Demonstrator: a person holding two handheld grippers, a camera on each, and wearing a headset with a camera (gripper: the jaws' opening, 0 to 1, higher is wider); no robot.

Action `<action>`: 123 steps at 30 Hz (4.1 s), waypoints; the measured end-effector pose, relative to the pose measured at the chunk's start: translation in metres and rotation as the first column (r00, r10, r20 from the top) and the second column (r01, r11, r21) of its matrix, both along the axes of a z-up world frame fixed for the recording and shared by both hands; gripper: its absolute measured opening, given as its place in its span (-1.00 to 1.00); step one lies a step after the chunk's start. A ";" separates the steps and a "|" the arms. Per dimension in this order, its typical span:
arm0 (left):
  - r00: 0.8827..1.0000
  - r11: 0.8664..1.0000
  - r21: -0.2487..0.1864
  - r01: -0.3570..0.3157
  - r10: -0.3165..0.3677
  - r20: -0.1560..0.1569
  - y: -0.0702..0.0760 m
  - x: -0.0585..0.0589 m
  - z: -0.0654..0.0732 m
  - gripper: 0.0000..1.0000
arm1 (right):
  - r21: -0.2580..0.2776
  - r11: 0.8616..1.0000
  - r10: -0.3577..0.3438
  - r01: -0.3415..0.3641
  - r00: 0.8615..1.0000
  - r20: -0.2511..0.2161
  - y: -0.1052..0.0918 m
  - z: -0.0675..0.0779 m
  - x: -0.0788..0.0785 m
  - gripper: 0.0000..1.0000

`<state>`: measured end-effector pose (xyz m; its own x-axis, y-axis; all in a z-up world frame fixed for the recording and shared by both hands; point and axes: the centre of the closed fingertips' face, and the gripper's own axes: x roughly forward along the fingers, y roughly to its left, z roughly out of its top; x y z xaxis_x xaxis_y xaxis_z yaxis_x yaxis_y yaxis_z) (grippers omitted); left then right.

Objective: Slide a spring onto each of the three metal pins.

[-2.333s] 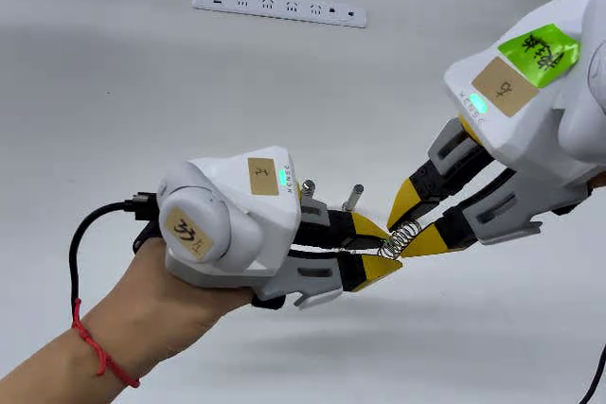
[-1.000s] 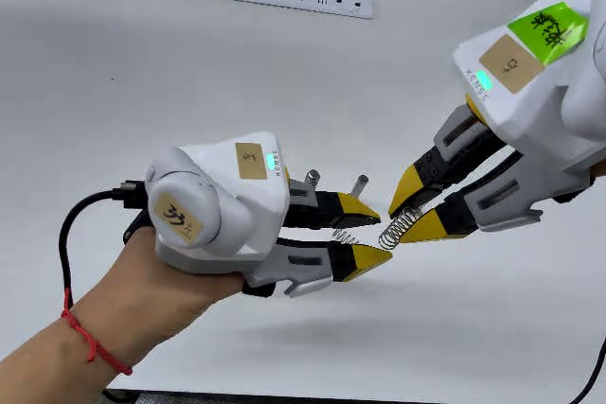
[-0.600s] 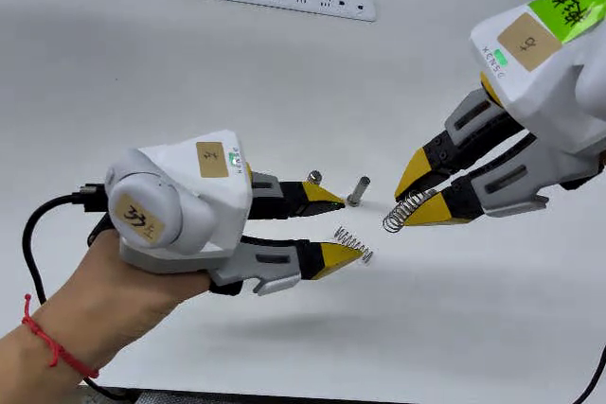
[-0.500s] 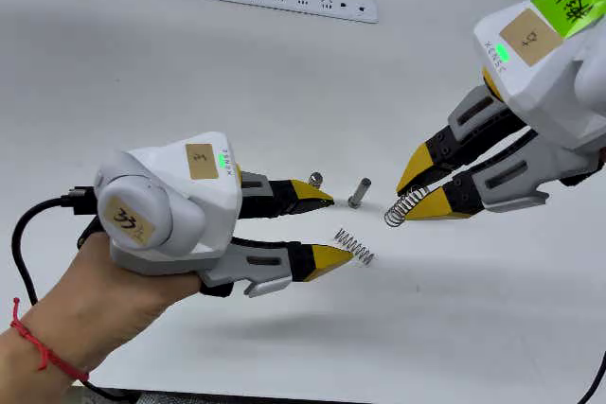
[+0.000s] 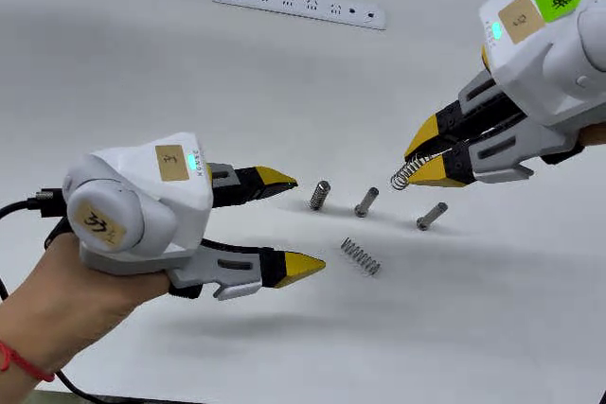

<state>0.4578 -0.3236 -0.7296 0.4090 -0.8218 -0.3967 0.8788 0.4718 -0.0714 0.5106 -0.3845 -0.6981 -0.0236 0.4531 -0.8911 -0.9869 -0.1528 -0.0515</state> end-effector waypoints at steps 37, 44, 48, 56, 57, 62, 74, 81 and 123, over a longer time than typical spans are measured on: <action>0.999 0.999 0.021 -0.039 0.040 -0.030 0.013 0.007 -0.022 0.82 | -0.074 0.996 -0.049 0.047 0.998 -0.026 0.006 -0.064 0.017 -0.76; 0.999 0.999 0.013 -0.040 0.041 -0.031 0.012 0.007 -0.022 0.82 | -0.084 0.995 -0.050 0.048 0.998 -0.033 0.004 -0.069 0.019 -0.76; 0.999 0.999 0.009 -0.040 0.041 -0.034 0.011 0.006 -0.022 0.81 | -0.090 0.995 -0.052 0.048 0.998 -0.038 0.003 -0.074 0.021 -0.76; 0.998 0.999 0.005 -0.040 0.040 -0.039 0.010 0.006 -0.023 0.81 | -0.084 0.995 -0.059 0.055 0.997 -0.045 0.004 -0.078 0.018 -0.76; 0.998 0.999 0.005 -0.039 0.040 -0.039 0.010 0.006 -0.023 0.81 | -0.084 0.995 -0.059 0.055 0.997 -0.044 0.004 -0.079 0.018 -0.76; 0.998 0.999 0.003 -0.037 0.037 -0.042 0.009 0.005 -0.023 0.81 | -0.078 0.995 -0.063 0.059 0.997 -0.043 0.005 -0.084 0.017 -0.76; 0.998 0.999 -0.003 -0.032 0.032 -0.045 0.006 0.004 -0.023 0.81 | -0.067 0.996 -0.068 0.065 0.997 -0.041 0.007 -0.100 0.017 -0.76; 0.998 0.999 -0.006 -0.034 0.033 -0.047 0.006 0.004 -0.023 0.80 | -0.072 0.995 -0.078 0.074 0.996 -0.044 0.003 -0.110 0.018 -0.76; 0.998 0.999 0.009 -0.039 0.039 -0.040 0.008 0.001 -0.019 0.79 | -0.017 0.991 -0.133 0.132 0.989 -0.057 0.007 -0.112 0.013 -0.57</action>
<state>0.4587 -0.3152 -0.7484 0.4240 -0.8023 -0.4202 0.8563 0.5063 -0.1025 0.5236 -0.3771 -0.8104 -0.0157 0.4439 -0.8960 -0.9998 -0.0204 0.0074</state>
